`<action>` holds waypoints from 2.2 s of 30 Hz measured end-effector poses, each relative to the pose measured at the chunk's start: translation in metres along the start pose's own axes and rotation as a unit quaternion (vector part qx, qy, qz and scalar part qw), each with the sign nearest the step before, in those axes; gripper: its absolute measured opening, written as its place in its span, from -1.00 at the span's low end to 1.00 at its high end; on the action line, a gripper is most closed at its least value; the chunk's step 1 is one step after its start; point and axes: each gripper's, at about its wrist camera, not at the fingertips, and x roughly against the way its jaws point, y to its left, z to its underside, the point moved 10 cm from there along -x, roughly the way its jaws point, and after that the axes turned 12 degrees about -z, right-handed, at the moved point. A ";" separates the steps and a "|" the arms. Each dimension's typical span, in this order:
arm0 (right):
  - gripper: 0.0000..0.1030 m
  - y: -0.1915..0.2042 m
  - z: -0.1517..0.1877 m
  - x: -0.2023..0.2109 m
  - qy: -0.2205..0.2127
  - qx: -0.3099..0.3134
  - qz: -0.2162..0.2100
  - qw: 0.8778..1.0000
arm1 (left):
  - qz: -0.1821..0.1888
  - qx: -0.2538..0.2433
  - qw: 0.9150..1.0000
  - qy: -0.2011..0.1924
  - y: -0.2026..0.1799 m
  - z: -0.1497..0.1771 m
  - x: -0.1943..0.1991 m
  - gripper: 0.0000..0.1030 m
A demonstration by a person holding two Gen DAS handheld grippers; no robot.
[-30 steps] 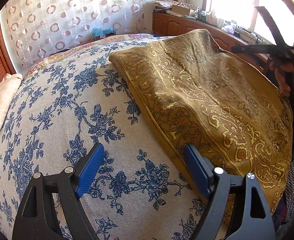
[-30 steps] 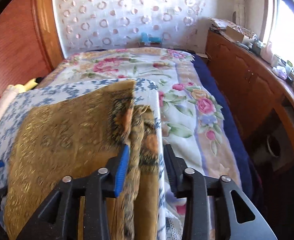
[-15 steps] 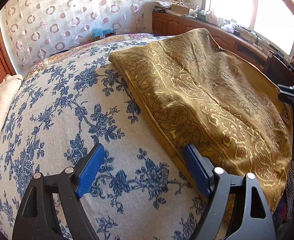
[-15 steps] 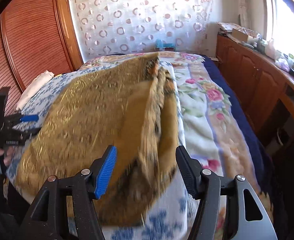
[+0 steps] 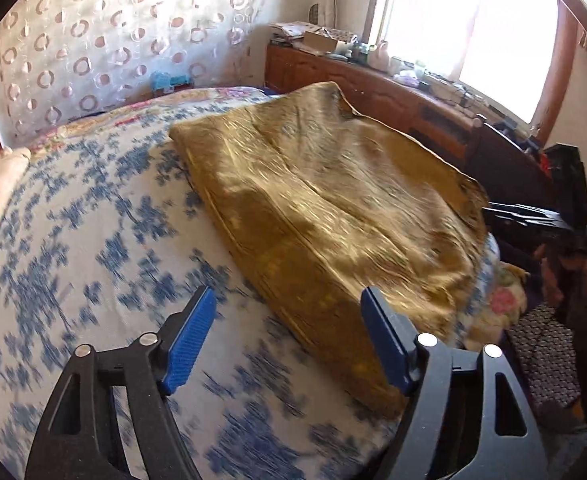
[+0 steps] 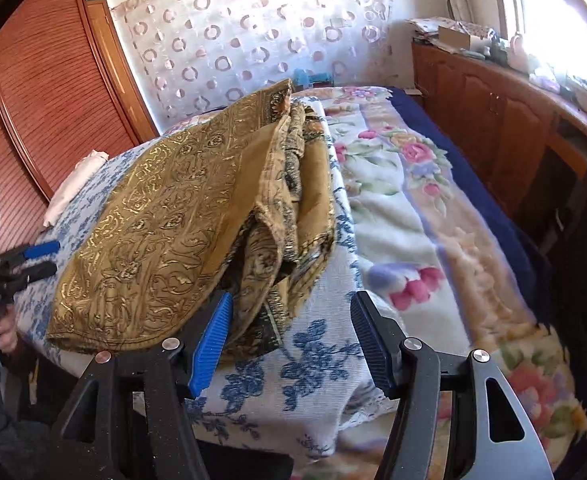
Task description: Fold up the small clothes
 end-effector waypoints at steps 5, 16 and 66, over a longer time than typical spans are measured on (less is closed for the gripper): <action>0.23 0.012 0.000 -0.004 -0.007 0.002 -0.015 1.000 | 0.012 0.003 1.000 0.011 -0.012 0.016 0.003 0.26; 0.23 0.016 0.002 -0.013 -0.001 0.016 -0.012 1.000 | 0.038 0.012 0.999 0.034 -0.034 0.044 0.003 0.04; 0.09 0.020 0.013 -0.047 -0.006 0.006 0.018 1.000 | 0.053 -0.002 0.998 0.025 -0.051 0.050 0.008 -0.62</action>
